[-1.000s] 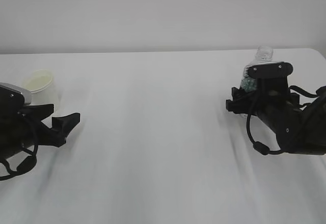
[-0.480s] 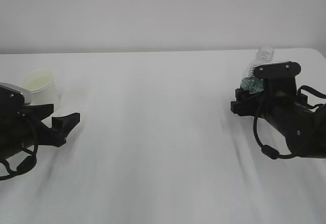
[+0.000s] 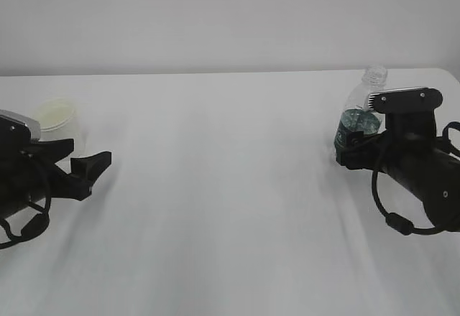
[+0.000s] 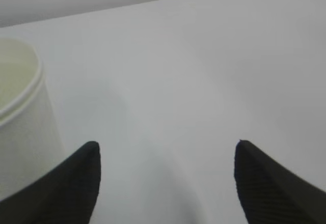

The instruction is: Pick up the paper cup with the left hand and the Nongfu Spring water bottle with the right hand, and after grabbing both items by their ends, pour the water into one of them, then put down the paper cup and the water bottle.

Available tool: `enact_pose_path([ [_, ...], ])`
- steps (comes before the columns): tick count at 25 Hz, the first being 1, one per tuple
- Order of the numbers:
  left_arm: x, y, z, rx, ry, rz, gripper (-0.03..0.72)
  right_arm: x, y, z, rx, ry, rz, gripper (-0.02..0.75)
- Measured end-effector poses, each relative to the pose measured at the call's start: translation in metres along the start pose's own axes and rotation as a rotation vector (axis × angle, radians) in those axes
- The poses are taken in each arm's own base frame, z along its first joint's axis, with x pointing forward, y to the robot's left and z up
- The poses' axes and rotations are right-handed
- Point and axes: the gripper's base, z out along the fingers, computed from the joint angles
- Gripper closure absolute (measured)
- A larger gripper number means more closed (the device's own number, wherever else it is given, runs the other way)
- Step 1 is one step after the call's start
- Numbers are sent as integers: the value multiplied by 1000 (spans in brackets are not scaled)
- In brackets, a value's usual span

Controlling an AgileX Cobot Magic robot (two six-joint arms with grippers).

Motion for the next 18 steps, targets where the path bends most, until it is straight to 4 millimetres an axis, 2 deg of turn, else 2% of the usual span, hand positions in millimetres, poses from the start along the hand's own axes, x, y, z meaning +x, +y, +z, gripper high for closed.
enact_pose_path([
  [7,-29,0,-7,-17,-96,28,101,-12,-1,-10,-15,3,15,115],
  [18,-51,1,-29,-92,-98,22,101,-29,-1,-28,-63,70,24,124],
])
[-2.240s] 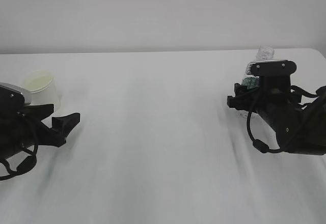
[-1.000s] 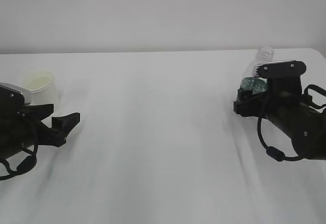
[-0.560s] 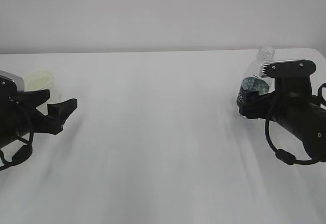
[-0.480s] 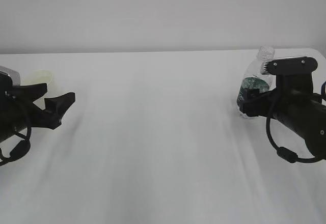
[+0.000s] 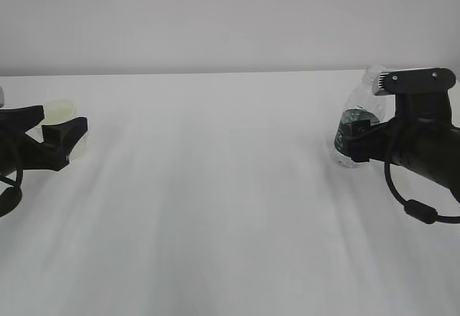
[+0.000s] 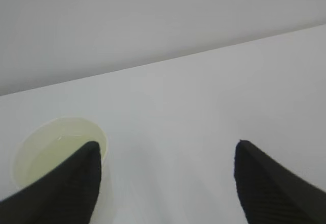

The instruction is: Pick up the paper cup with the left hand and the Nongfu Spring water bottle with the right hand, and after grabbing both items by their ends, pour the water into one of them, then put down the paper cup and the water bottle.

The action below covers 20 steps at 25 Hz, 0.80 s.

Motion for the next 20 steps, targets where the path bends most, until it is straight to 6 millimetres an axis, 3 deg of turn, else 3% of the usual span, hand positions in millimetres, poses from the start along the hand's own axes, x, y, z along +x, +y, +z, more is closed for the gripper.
enact_pose_path([
  [8,-32,0,-16,-26,-28,16,101,-15,1,-17,-32,9,-38,133],
  [20,-92,-5,-65,-78,-129,-6,101,-45,0,-56,-84,-24,-92,142],
])
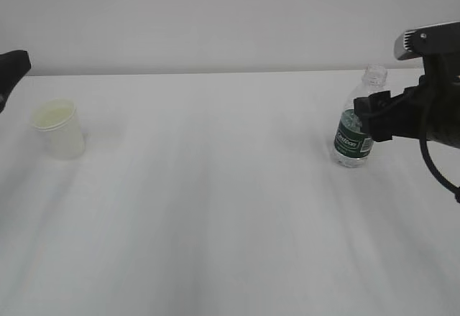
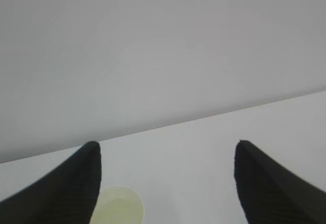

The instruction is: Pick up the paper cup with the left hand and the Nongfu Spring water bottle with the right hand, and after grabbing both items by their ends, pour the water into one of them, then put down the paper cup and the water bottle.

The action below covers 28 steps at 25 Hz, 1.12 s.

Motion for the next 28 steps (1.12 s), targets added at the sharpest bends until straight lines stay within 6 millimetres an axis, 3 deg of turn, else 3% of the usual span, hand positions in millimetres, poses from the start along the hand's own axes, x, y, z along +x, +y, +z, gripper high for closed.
enact_pose_path([
  [5,-18,-1,-20,-29,-13,-10,101,-7,-2,-20,-3,-44,-36,144],
  [13,-45,-1,-53,-88,-11,0,101,5,-6,-55,21,-118,-52,144],
  [19,-68,0,-77,-131,-35,11,101,-10,-8,-84,23,-222,-72,144],
  [28,-79,-13,-107,-88,-61,13,101,-22,-9,-131,-4,-313,-127,144],
])
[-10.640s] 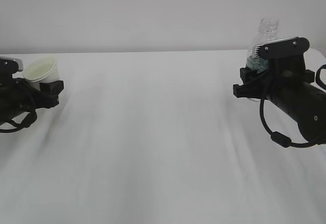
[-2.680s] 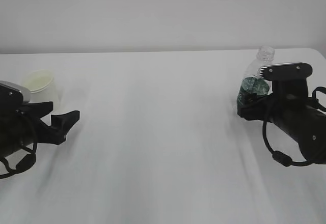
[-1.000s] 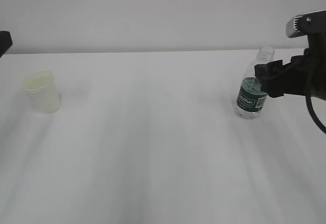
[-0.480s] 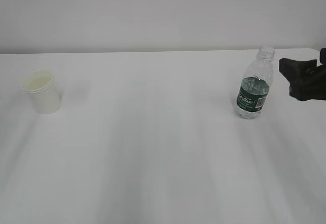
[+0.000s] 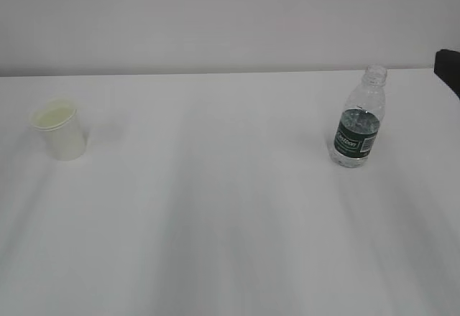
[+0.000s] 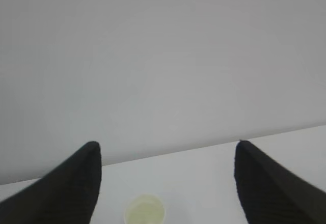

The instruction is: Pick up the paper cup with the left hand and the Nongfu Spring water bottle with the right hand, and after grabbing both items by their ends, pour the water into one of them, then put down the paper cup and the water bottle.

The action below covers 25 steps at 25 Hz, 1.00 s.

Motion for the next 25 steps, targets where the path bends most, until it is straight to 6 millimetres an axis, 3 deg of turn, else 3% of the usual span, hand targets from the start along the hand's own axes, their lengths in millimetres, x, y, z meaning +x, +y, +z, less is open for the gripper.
enact_pose_path([
  [6,-4,-4,-19,21,52,-4,109,-8,0,-24,-30,-28,-26,148],
  [13,-35,4,-52,-39,56,-20,119,-11,2,-45,-67,-30,-29,176],
  [25,-27,6,-97,-34,130,-55,120,-9,-4,-83,-26,-24,-51,179],
])
